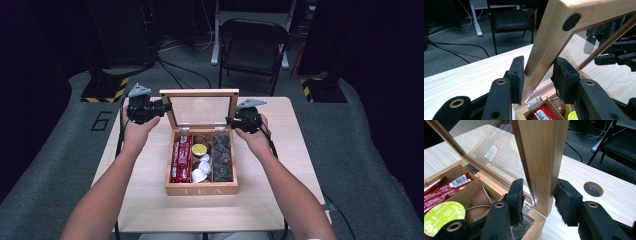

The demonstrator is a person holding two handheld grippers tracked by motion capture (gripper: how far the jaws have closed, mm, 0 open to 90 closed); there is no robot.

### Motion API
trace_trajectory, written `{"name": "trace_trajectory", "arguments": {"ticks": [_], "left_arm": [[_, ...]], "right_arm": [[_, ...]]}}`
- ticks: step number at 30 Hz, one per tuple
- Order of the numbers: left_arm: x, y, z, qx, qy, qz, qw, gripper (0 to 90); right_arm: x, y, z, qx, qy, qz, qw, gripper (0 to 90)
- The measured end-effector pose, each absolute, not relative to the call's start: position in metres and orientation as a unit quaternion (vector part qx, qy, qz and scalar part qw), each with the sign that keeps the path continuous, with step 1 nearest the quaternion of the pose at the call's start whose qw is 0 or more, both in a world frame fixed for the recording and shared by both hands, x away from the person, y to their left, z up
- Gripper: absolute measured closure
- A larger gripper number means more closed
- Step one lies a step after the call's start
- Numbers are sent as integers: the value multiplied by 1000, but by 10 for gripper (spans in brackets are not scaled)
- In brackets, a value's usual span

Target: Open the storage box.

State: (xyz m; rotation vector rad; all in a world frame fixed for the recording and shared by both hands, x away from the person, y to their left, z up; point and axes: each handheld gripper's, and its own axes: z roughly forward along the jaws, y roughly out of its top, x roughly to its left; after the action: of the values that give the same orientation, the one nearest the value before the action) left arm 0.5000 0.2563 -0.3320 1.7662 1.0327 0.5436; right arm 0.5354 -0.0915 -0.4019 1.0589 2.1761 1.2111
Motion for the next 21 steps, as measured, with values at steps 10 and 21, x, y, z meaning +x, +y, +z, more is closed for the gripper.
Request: {"name": "trace_trajectory", "arguments": {"ticks": [10,21], "left_arm": [[502,256,-333,725,425,226,492,619],[504,255,-333,722,428,229,494,622]], "right_arm": [[541,-91,-406,390,781,441,208,594],[542,-91,-409,394,787,426,210,636]]}}
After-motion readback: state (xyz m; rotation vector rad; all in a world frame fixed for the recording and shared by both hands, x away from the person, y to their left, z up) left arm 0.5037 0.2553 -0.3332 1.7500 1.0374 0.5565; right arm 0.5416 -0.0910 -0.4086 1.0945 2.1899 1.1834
